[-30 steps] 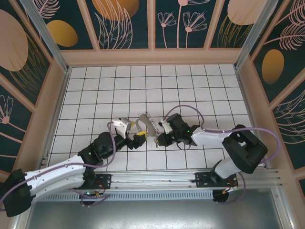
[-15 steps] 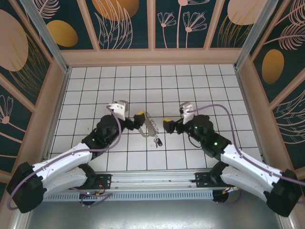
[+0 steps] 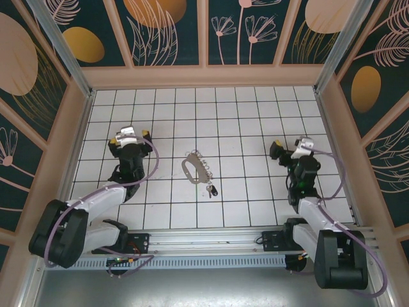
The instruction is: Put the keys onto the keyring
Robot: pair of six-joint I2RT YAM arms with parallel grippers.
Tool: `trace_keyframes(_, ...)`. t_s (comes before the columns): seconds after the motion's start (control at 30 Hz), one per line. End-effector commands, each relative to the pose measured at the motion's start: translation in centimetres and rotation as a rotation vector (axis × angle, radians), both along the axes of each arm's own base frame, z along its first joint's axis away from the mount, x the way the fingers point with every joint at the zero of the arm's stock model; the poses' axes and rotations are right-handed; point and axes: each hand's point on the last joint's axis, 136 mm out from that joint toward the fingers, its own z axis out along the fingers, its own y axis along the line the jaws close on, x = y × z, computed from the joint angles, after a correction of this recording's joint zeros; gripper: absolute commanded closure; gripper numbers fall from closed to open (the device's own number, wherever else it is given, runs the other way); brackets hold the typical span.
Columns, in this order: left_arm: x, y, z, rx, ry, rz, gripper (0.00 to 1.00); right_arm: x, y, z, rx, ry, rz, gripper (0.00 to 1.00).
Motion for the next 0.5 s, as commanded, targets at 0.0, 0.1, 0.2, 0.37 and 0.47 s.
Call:
trace_keyframes(0.0, 0.1, 2.5, 2.3, 0.035, -0.129, 0.066, 0.01, -0.8, -0.2, 4.7, -0.085, -0.276, 0.006, 0.01)
trace_keyframes(0.1, 0.0, 3.6, 1.9, 0.02, -0.156, 0.052, 0.01, 0.7, -0.3, 3.2, -0.058, -0.225, 0.044, 0.01)
trace_keyframes(0.2, 0.1, 3.8, 1.8, 0.039, -0.165, 0.015, 0.01, 1.6, 0.0, 1.9, -0.058, -0.21, 0.063, 0.01)
trace_keyframes(0.37, 0.3, 3.2, -0.7, 0.057, -0.119, -0.047, 0.01, 2.7, -0.3, 0.3, -0.051, -0.167, 0.056, 0.01)
trace_keyframes(0.47, 0.5, 3.1, -1.4, 0.065, -0.136, -0.076, 0.01, 2.9, -0.7, -0.8, -0.039, -0.153, 0.031, 0.01)
